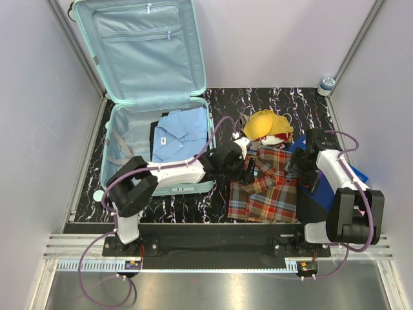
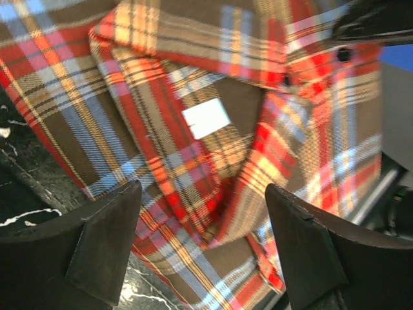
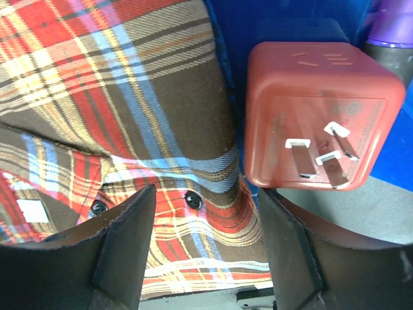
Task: Pack the luggage
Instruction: Pick up the clothes at the center of the board.
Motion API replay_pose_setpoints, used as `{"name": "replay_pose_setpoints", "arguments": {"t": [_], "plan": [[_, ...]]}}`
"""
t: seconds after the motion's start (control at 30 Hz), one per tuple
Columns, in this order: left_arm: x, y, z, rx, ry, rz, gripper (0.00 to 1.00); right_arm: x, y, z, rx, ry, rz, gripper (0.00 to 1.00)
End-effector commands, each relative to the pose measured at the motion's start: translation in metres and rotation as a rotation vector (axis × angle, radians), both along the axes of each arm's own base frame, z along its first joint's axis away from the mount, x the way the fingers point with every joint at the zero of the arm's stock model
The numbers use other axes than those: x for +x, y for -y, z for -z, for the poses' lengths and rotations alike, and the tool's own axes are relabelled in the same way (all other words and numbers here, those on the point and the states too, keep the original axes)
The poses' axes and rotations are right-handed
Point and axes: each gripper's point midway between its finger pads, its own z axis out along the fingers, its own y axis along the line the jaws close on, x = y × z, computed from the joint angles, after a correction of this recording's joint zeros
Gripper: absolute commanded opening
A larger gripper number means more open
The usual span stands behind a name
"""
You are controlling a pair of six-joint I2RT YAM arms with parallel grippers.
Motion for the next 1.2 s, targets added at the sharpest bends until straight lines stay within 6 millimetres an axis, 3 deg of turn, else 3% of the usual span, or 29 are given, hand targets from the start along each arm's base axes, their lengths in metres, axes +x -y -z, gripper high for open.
{"name": "replay_pose_setpoints", "arguments": {"t": [0.0, 0.17, 0.6, 0.77, 0.9, 1.17], "plan": [[0.020, 0.012, -0.017, -0.024, 0.048, -0.080, 0.80, 0.009, -0.004, -0.015, 0.027, 0.065, -0.015, 0.72], [0.018, 0.021, -0.005, -0.032, 0.018, -0.054, 0.79, 0.010, -0.006, -0.015, 0.035, 0.069, -0.021, 0.73], [0.017, 0.030, 0.012, -0.022, -0.015, -0.052, 0.62, 0.009, -0.008, -0.013, 0.048, 0.065, -0.027, 0.73], [0.014, 0.037, 0.003, -0.074, -0.017, -0.032, 0.36, 0.009, -0.010, -0.013, 0.055, 0.066, -0.028, 0.74], [0.013, 0.040, -0.005, -0.113, -0.011, -0.027, 0.00, 0.008, -0.011, -0.012, 0.063, 0.062, -0.030, 0.75], [0.006, 0.018, -0.028, -0.167, 0.021, -0.085, 0.00, 0.009, -0.012, -0.012, 0.069, 0.063, -0.035, 0.77]]}}
